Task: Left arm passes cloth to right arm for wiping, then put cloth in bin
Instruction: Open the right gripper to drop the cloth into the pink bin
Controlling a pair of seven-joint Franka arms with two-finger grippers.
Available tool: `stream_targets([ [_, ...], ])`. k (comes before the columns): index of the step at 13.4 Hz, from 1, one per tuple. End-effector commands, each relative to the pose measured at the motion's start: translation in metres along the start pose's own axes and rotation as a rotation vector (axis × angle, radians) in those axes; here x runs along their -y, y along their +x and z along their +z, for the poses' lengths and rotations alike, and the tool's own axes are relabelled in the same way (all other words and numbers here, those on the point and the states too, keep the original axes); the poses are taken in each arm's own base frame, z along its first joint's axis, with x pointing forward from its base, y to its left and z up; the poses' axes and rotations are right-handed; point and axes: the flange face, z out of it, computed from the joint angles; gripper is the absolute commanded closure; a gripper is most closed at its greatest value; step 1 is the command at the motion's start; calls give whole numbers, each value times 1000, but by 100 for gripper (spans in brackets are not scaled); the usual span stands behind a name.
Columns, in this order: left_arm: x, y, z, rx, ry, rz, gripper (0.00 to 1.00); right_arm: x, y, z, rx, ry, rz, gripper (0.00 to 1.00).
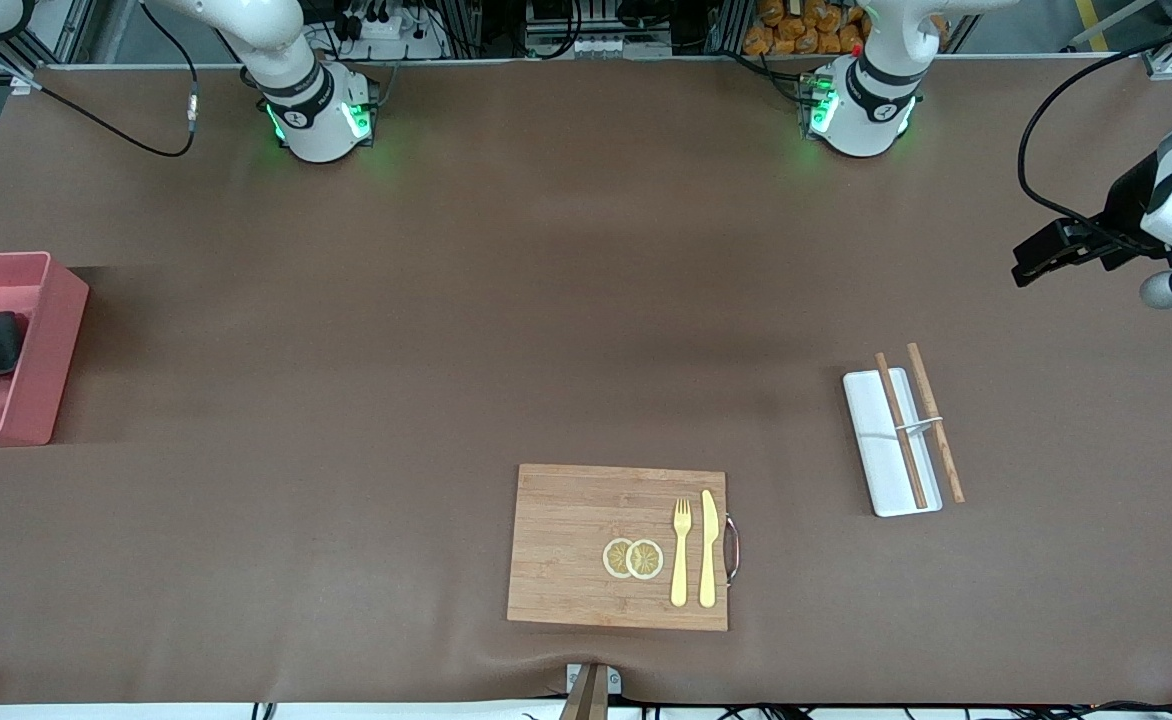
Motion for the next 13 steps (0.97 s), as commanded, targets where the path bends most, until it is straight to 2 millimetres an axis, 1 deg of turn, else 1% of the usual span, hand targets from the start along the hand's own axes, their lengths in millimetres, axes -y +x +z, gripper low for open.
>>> stream_targets([
  [1,3,-8,-4,-10,-16,7,0,15,-1,-44,32,9,-14,0],
  [3,3,-8,-5,-12,-17,7,0,43,5,-79,71,23,-48,0],
  [5,3,-8,-5,-12,-16,7,0,74,14,-103,99,42,-68,0],
  [8,1,-8,-4,-12,-16,10,0,135,31,-140,110,94,-70,0],
  [9,1,-8,-4,-12,-16,10,0,163,40,-155,121,85,-45,0],
  [10,2,-8,-4,-13,-17,9,0,192,48,-164,137,79,1,0],
  [12,2,-7,-4,-16,-18,9,0,247,58,-187,139,57,46,0],
  [13,3,-7,-5,-18,-18,9,0,278,62,-198,129,57,59,0],
])
